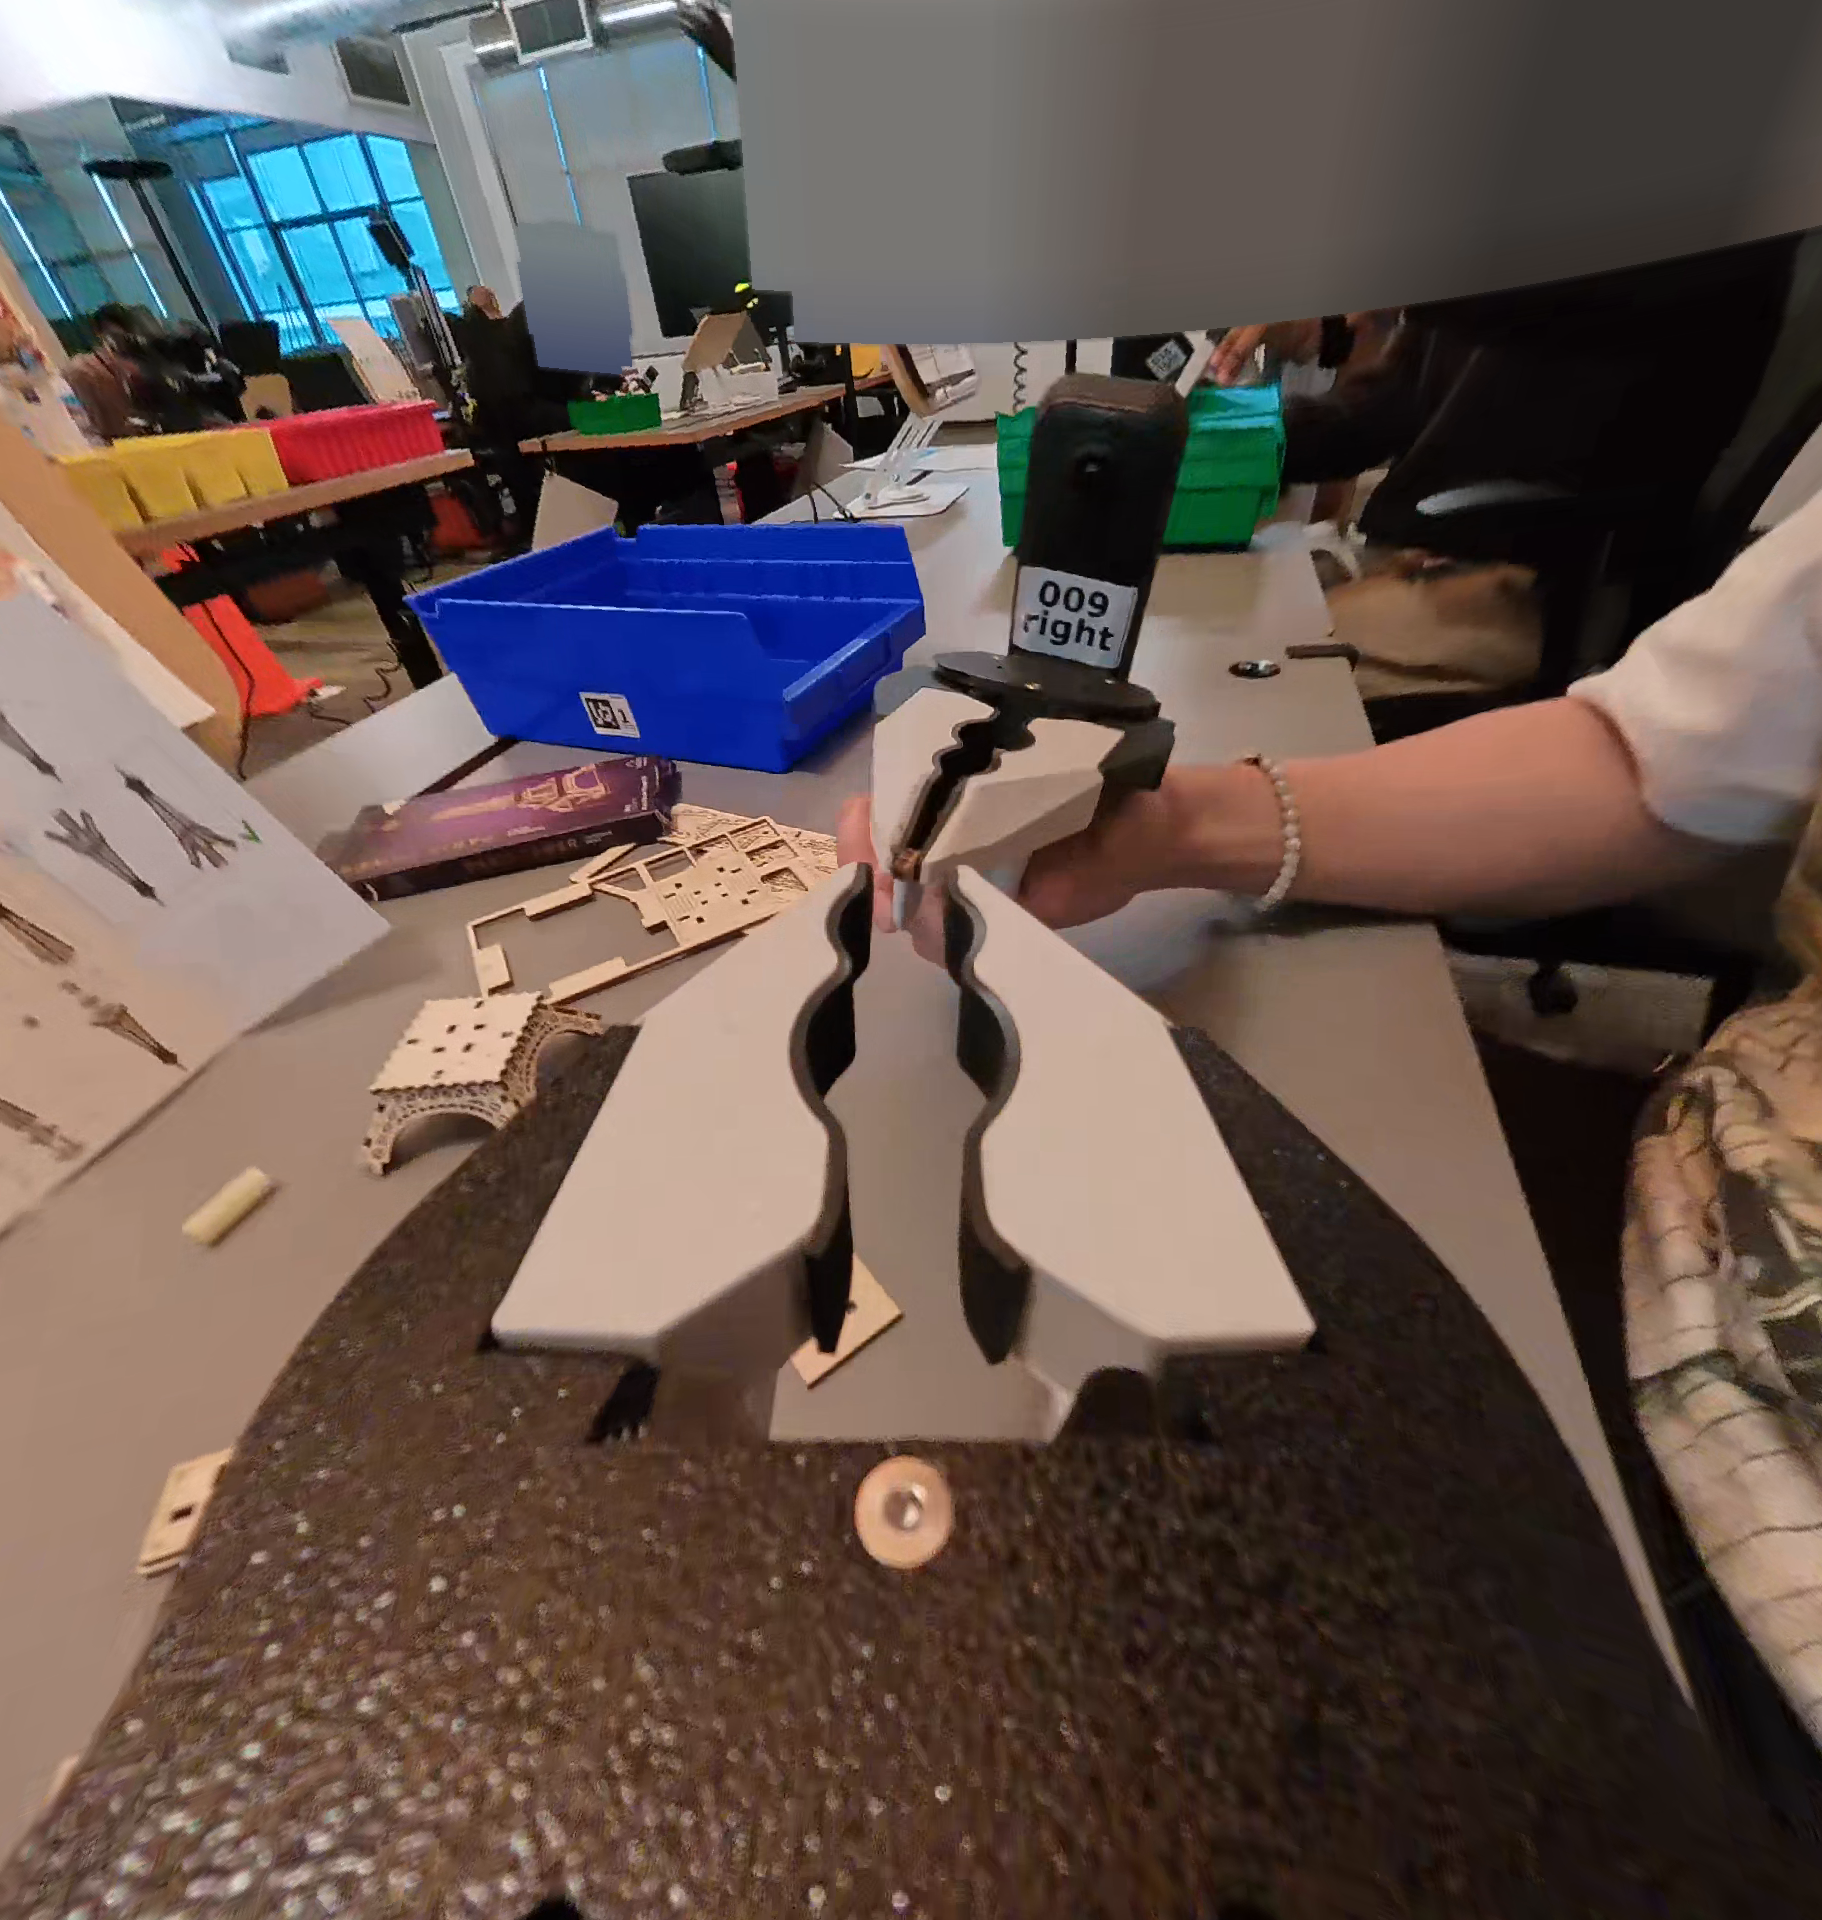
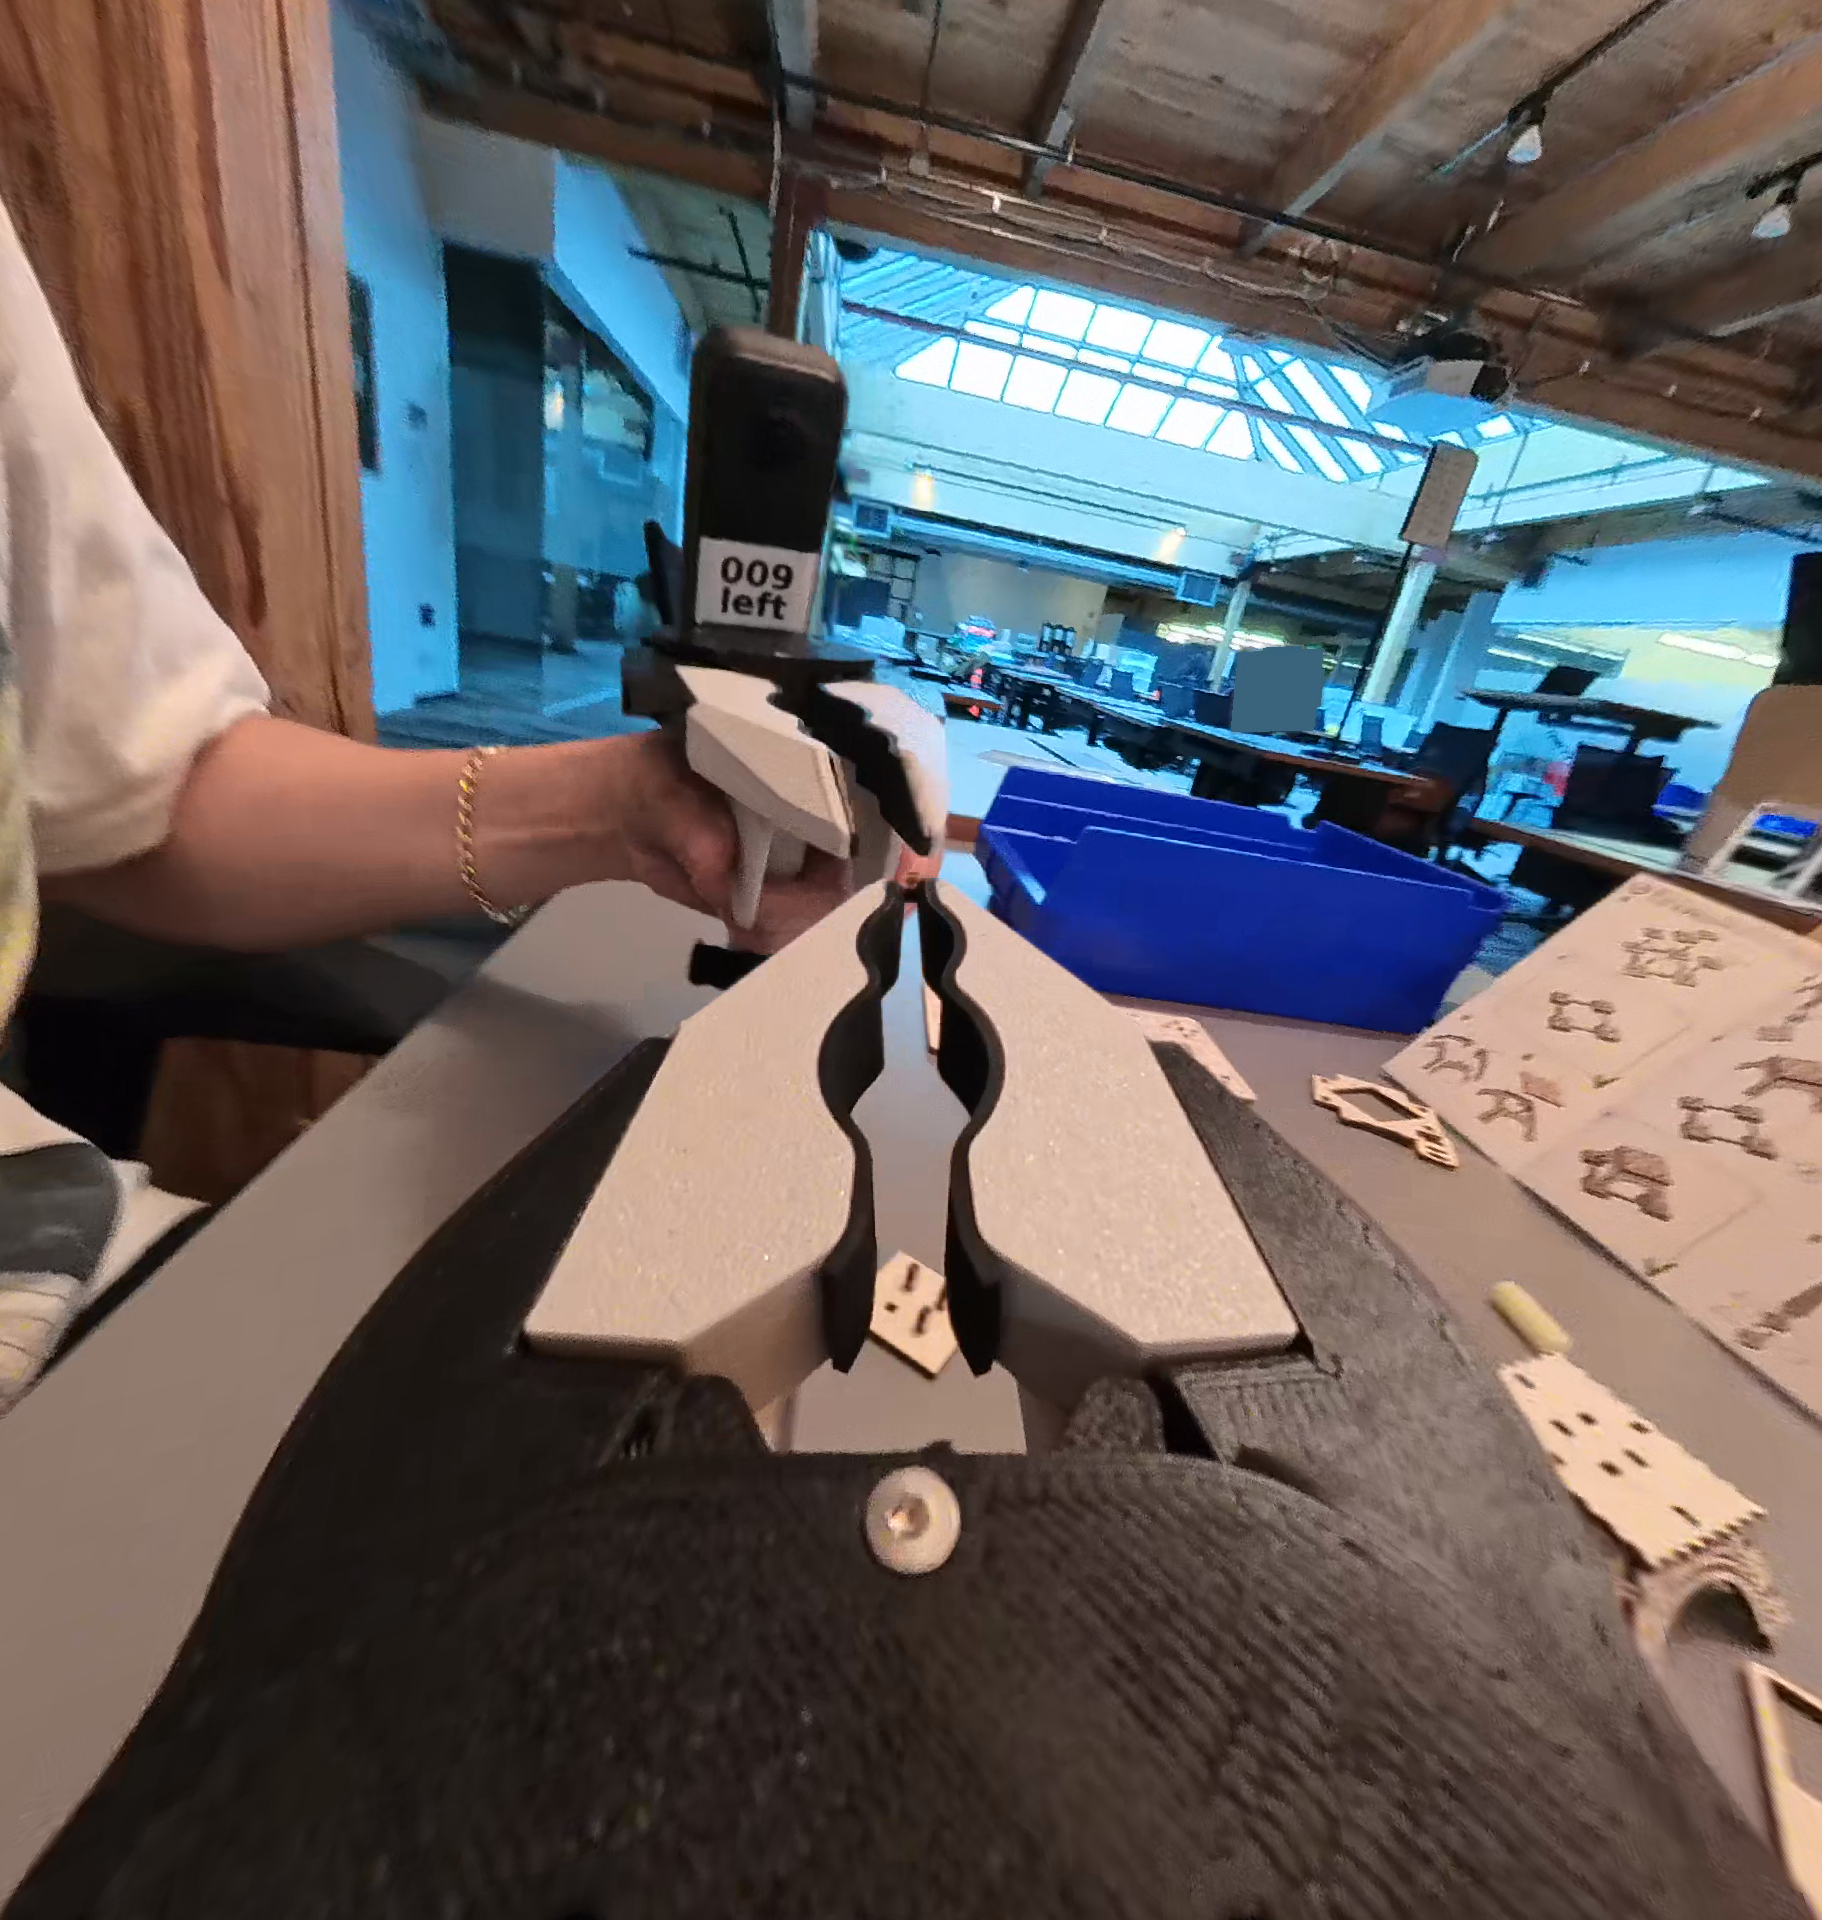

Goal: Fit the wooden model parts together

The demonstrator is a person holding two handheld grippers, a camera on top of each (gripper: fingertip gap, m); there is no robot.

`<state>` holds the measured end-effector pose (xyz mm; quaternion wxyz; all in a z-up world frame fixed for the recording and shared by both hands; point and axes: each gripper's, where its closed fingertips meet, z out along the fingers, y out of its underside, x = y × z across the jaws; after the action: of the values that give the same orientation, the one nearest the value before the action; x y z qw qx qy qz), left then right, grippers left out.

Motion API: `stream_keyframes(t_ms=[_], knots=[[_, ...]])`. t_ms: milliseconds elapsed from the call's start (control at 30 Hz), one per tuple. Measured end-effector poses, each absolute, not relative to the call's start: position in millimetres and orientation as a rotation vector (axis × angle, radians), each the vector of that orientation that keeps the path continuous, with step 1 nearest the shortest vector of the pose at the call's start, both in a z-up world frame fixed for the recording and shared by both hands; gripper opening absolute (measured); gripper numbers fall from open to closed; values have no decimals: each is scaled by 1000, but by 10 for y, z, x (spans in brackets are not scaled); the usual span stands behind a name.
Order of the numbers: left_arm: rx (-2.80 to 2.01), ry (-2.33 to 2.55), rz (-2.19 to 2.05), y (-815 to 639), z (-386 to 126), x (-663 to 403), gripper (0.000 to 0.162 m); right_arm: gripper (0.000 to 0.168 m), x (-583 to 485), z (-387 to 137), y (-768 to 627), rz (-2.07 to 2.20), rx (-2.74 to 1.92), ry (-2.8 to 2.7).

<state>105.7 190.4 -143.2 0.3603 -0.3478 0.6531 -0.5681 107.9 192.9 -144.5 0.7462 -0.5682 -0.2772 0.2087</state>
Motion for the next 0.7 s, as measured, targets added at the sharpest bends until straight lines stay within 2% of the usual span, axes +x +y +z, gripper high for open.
stream_keyframes(t_ms=[700], knots=[[-777,1759,-1420,1782,-1446,1057,0,0,984,-1415,1833,595,-1223,-624]])
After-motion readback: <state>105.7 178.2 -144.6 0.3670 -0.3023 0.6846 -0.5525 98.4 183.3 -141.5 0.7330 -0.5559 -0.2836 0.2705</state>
